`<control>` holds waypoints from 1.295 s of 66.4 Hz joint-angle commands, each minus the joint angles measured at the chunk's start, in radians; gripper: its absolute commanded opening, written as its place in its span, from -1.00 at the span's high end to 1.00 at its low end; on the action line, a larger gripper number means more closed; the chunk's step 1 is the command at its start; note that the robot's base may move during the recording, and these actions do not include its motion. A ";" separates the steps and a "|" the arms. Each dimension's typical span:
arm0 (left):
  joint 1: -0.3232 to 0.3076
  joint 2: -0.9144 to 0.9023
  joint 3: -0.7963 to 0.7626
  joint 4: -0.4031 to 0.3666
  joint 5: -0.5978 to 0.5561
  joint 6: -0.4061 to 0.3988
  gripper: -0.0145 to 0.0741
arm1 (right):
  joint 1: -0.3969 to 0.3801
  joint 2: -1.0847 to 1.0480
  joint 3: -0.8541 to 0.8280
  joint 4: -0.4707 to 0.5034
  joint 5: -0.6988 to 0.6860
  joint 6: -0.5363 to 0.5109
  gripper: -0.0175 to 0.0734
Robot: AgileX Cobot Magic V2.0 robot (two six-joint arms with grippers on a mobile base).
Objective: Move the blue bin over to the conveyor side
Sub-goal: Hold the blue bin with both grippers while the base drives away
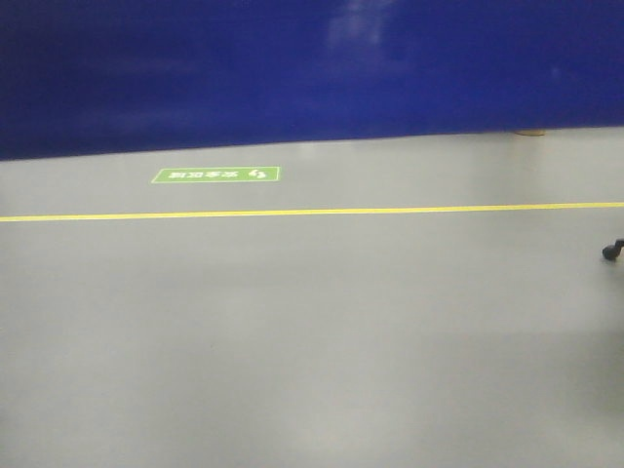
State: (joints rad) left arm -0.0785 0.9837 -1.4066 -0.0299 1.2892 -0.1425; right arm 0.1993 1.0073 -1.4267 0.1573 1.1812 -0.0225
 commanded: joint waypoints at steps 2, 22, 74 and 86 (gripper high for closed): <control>0.002 -0.020 -0.011 0.042 -0.068 0.026 0.71 | -0.006 -0.017 -0.015 -0.057 -0.104 -0.021 0.78; 0.002 -0.020 -0.011 0.042 -0.084 0.026 0.71 | -0.006 -0.017 -0.015 -0.057 -0.107 -0.021 0.78; 0.002 -0.020 -0.011 0.045 -0.083 0.026 0.71 | -0.006 -0.017 -0.015 -0.057 -0.113 -0.021 0.78; 0.002 -0.020 -0.011 0.044 -0.085 0.026 0.71 | -0.006 -0.017 -0.015 -0.057 -0.113 -0.021 0.78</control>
State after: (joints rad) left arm -0.0785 0.9837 -1.4066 -0.0226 1.2808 -0.1425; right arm 0.1993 1.0091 -1.4267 0.1611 1.1706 -0.0225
